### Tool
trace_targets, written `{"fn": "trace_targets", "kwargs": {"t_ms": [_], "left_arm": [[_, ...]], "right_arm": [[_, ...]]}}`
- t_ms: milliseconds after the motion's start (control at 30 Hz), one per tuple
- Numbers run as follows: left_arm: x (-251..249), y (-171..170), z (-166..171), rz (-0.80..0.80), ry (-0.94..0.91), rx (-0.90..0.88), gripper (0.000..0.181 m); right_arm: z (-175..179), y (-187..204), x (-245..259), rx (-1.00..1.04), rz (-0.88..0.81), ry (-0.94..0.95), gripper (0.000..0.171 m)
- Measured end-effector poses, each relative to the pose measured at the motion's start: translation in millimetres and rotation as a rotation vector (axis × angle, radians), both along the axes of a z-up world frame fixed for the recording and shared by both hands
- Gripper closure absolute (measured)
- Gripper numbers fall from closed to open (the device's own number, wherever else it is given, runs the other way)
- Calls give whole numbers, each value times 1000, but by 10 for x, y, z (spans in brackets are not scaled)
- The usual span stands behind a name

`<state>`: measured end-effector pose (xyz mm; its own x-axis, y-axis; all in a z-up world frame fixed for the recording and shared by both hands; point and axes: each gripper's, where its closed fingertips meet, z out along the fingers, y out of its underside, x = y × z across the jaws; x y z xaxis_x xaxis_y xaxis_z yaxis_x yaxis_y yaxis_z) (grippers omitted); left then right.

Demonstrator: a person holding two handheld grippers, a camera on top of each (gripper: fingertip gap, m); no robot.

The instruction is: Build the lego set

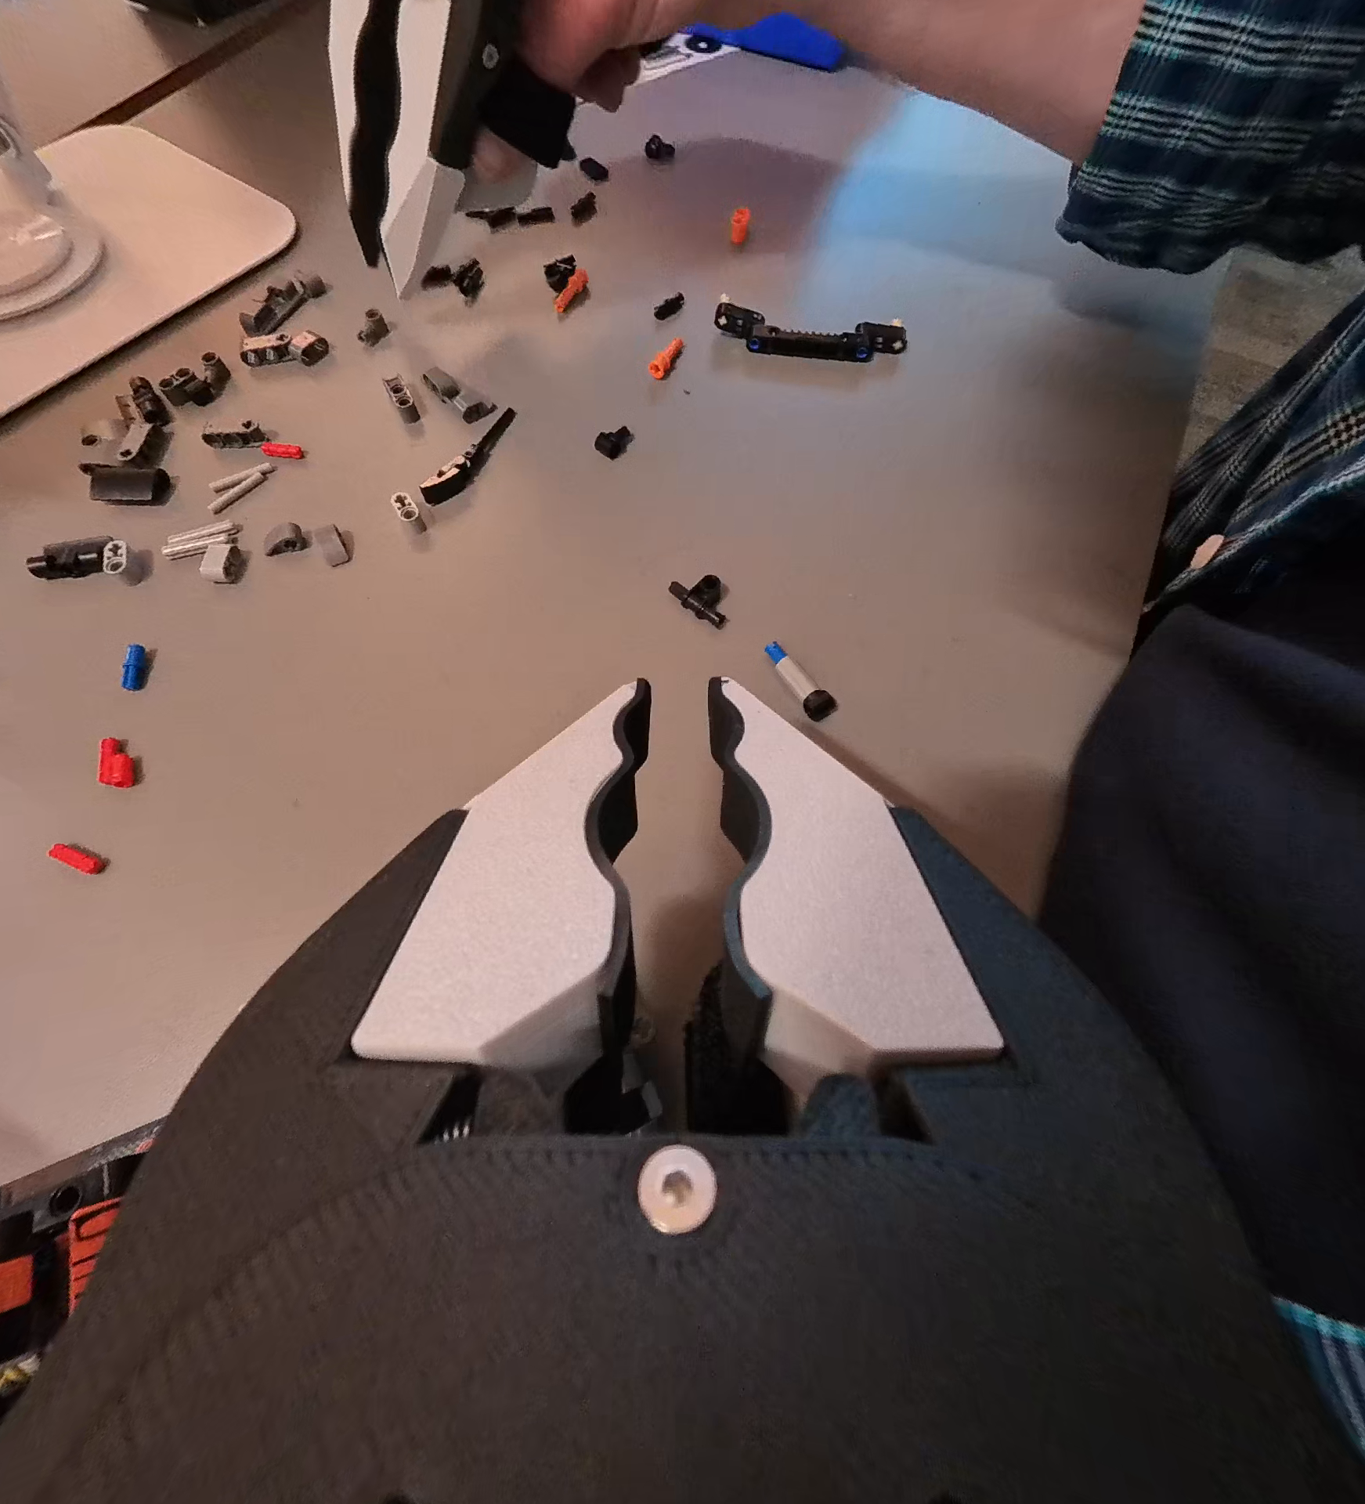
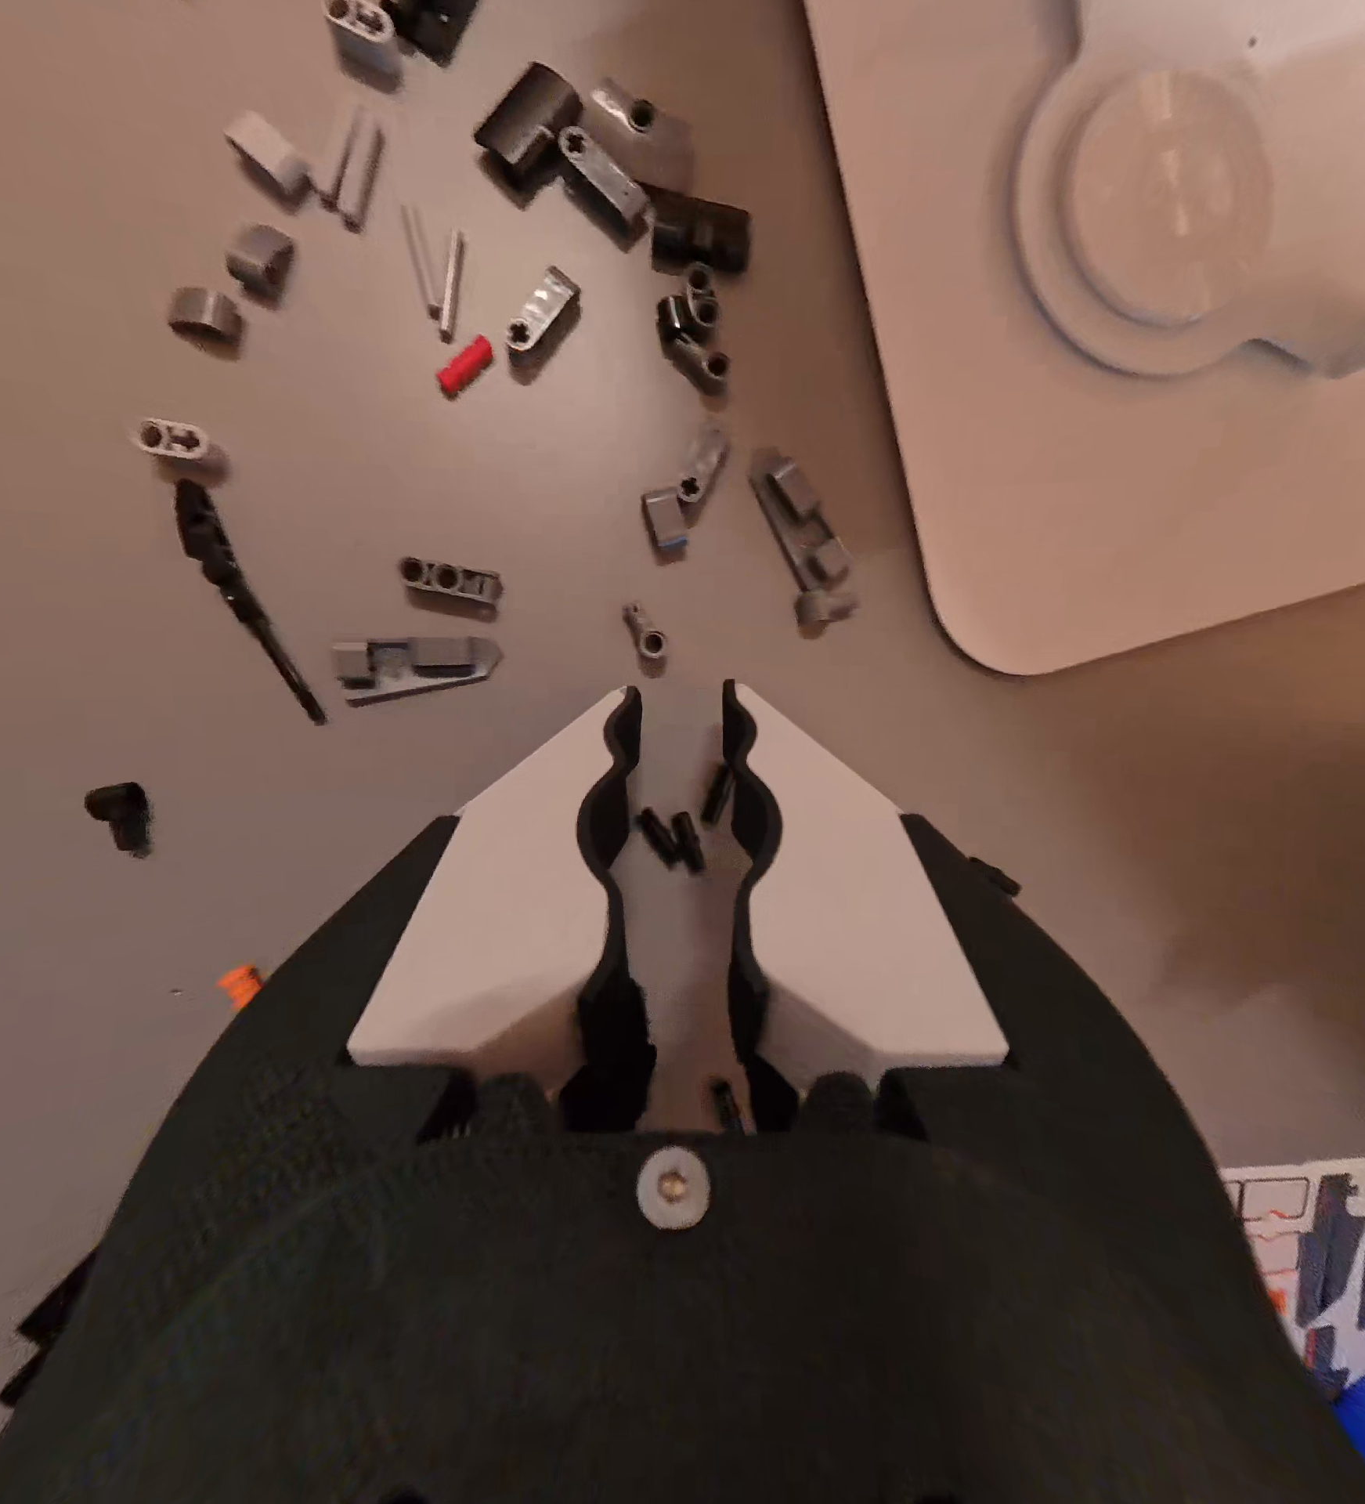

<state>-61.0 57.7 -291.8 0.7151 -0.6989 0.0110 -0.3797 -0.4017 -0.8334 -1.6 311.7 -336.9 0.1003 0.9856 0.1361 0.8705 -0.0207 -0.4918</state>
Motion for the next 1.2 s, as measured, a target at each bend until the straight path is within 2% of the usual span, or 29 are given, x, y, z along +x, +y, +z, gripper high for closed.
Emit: {"fn": "trace_targets", "kwargs": {"t_ms": [33, 700, 900, 1200], "left_arm": [[-2, 1, 0, 1, -1, 0, 168], [5, 0, -20, -2, 2, -4, 168], [6, 2, -28, -4, 0, -6, 168], [16, 4, -26, -7, -4, -7, 169]], "right_arm": [[-12, 7, 1, -11, 3, 2, 151], [-69, 36, -373, -15, 102, 26, 149], [-115, 21, -416, -52, 107, 39, 165], [68, -175, -289, -45, 121, 51, 165]]}}
